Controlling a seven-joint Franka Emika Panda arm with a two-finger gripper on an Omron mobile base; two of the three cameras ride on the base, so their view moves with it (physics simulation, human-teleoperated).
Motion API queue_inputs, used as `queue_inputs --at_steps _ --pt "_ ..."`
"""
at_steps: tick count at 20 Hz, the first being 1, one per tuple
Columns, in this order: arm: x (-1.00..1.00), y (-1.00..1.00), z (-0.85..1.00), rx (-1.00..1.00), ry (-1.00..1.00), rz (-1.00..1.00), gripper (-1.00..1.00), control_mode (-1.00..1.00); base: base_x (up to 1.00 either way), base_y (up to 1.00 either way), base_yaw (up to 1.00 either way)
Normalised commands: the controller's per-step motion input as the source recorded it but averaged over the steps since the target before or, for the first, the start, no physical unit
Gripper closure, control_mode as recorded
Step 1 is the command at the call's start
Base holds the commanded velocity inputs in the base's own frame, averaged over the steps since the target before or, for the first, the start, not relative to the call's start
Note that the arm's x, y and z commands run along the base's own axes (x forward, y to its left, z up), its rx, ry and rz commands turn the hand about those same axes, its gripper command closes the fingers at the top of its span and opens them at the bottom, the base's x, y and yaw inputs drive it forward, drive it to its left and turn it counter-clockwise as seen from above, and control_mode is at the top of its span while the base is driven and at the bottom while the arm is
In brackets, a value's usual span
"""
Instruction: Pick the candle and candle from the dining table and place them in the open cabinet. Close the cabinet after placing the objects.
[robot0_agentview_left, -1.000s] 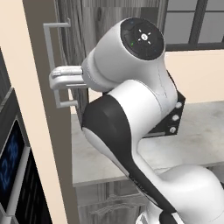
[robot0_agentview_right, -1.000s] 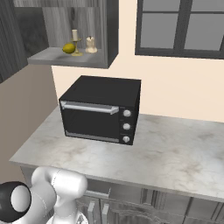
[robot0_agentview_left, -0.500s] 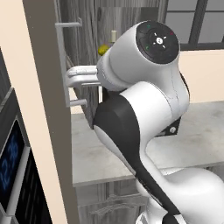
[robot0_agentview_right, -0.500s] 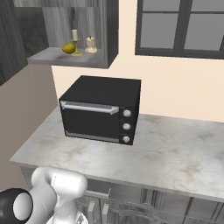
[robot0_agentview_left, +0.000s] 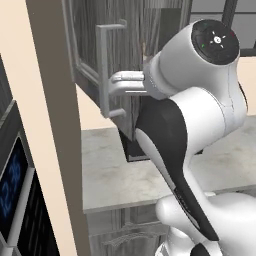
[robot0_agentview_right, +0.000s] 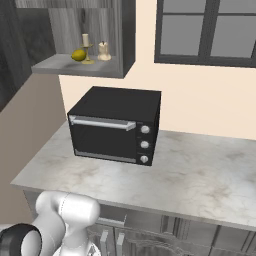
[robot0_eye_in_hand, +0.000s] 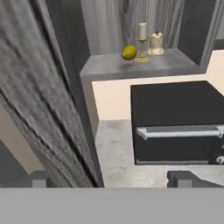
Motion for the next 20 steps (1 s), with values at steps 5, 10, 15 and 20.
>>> queue_inputs --at_steps 5,10,15,20 --pt "0.15 -0.47 0.0 -0.02 0.01 -0.11 -1.0 -1.0 0.0 0.0 0.0" --pt "0.31 -0.36 0.0 -0.02 -0.01 -0.1 -1.0 -1.0 0.0 0.0 0.0" --pt "0.47 -0.41 0.0 0.0 -0.09 -0.02 -1.0 -1.0 0.0 0.0 0.0" --pt "0.52 -0.46 0.0 0.0 -0.11 0.0 -1.0 -1.0 0.0 0.0 0.0"
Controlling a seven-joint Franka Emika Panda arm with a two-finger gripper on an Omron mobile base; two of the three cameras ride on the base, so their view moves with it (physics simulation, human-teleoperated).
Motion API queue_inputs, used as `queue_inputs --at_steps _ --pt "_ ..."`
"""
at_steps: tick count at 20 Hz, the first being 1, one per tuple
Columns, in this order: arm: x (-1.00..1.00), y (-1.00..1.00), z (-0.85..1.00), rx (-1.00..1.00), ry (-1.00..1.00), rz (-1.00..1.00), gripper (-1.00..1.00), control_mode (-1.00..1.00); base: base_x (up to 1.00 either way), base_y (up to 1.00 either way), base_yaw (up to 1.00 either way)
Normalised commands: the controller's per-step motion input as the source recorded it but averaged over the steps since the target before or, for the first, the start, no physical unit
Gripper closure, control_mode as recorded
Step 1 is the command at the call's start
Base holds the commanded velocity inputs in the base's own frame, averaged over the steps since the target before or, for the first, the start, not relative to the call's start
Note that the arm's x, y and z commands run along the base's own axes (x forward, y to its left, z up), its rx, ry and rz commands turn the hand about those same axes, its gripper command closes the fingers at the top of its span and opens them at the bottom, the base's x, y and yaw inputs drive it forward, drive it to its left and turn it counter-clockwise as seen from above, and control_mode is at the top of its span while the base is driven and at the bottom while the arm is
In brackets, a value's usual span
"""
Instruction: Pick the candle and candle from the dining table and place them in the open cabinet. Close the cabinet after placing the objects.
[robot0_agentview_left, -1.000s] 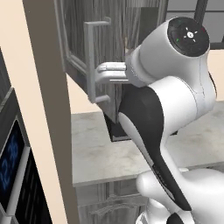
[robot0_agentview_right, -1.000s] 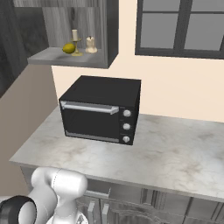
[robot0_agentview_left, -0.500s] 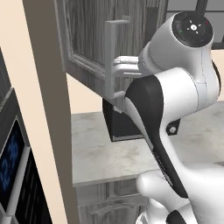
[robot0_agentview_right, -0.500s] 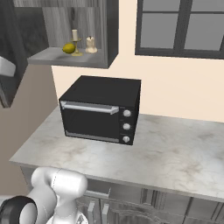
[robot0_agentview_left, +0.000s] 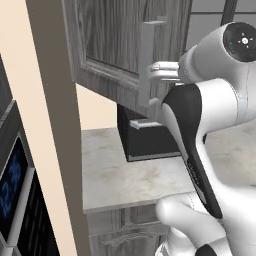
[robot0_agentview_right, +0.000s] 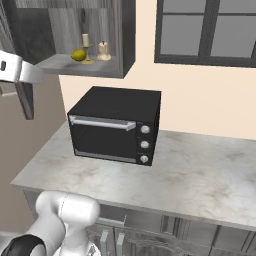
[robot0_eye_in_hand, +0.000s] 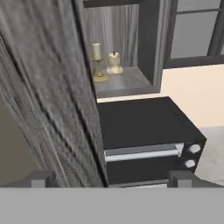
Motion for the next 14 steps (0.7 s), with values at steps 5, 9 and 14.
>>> queue_inputs --at_steps 5,9,14 --pt "0.54 -0.39 0.0 0.0 -0.11 0.0 -1.0 -1.0 0.0 0.0 0.0" --pt "0.68 -0.22 0.0 0.0 -0.09 0.0 -1.0 -1.0 0.0 0.0 0.0" --pt "0.86 -0.09 0.0 0.0 -0.01 -0.03 -1.0 -1.0 0.0 0.0 0.0"
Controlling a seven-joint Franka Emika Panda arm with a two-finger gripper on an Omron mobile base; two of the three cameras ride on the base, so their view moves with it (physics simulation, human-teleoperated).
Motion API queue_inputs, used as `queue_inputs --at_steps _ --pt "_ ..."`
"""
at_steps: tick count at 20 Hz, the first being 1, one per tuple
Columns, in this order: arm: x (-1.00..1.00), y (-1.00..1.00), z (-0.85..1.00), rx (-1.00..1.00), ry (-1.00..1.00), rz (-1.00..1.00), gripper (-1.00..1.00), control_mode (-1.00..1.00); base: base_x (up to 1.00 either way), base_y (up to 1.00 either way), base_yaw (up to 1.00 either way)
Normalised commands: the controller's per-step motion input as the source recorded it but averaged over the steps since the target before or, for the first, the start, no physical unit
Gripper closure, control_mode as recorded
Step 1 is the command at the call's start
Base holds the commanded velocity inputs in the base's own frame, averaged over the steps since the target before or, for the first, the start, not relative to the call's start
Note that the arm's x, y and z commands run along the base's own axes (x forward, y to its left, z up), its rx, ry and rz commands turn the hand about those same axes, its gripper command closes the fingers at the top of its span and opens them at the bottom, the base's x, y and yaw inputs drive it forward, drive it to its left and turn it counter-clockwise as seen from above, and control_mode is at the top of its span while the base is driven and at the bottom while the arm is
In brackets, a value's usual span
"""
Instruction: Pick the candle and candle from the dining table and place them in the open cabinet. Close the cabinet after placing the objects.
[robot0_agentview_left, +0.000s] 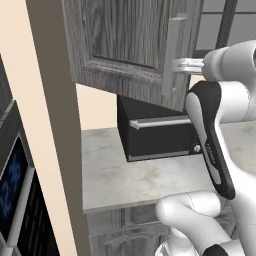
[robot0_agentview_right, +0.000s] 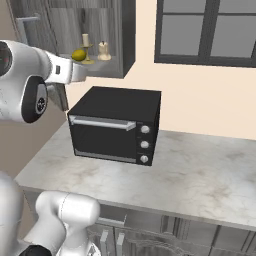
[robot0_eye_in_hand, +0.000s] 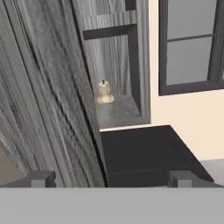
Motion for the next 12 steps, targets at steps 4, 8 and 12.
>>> queue_inputs --at_steps 4,8,12 --pt "1.0 0.0 0.0 0.0 0.0 -0.01 -1.0 -1.0 0.0 0.0 0.0" --pt "1.0 0.0 0.0 0.0 0.0 0.0 -1.0 -1.0 0.0 0.0 0.0" --pt "1.0 0.14 0.01 -0.05 0.0 -0.07 -1.0 -1.0 0.0 0.0 0.0"
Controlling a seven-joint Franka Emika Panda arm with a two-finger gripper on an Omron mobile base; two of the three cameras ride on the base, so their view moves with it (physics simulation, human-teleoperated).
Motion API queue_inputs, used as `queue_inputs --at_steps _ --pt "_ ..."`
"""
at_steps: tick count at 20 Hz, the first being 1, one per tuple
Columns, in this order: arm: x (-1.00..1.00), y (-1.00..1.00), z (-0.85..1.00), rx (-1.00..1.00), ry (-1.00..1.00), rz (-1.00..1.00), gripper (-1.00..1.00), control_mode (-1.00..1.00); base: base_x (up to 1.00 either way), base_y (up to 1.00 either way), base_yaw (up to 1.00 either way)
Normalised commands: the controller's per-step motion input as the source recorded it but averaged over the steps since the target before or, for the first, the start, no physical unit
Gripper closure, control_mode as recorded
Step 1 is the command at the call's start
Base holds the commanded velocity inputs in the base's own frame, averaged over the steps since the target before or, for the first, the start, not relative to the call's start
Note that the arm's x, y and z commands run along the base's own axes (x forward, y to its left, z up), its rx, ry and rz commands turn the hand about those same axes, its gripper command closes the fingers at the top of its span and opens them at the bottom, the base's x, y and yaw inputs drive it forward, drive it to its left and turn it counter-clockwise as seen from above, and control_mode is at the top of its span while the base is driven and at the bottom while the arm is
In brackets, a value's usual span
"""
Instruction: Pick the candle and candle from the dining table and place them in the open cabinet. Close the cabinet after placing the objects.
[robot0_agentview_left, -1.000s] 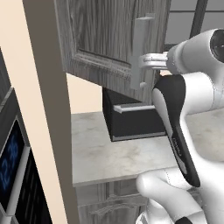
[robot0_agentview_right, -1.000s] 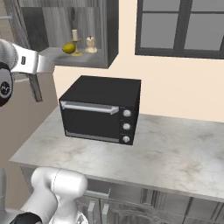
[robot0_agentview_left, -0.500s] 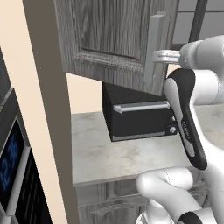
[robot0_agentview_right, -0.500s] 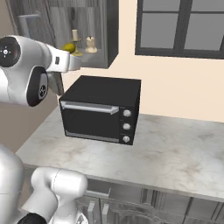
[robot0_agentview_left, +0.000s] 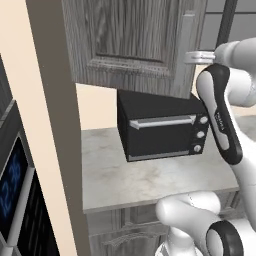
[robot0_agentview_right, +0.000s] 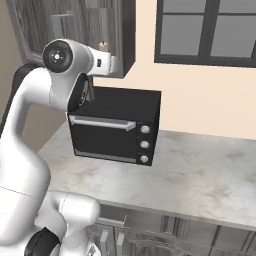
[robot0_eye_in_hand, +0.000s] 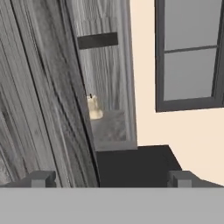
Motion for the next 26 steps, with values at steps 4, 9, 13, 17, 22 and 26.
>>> queue_inputs --at_steps 4,9,13,17,22,26 --pt "1.0 0.23 0.05 -0.09 0.01 -0.15 -1.0 -1.0 0.0 0.0 0.0" --pt "0.98 0.34 0.06 -0.15 0.04 -0.23 -1.0 -1.0 0.0 0.0 0.0" --pt "0.96 0.39 0.0 -0.13 0.02 -0.22 -1.0 -1.0 0.0 0.0 0.0" --pt "0.94 0.42 0.0 -0.04 0.0 -0.16 -1.0 -1.0 0.0 0.0 0.0" --pt "1.0 0.33 0.0 0.0 0.0 -0.05 -1.0 -1.0 0.0 0.0 0.0" --pt "1.0 0.18 0.0 0.0 0.0 0.0 -1.0 -1.0 0.0 0.0 0.0"
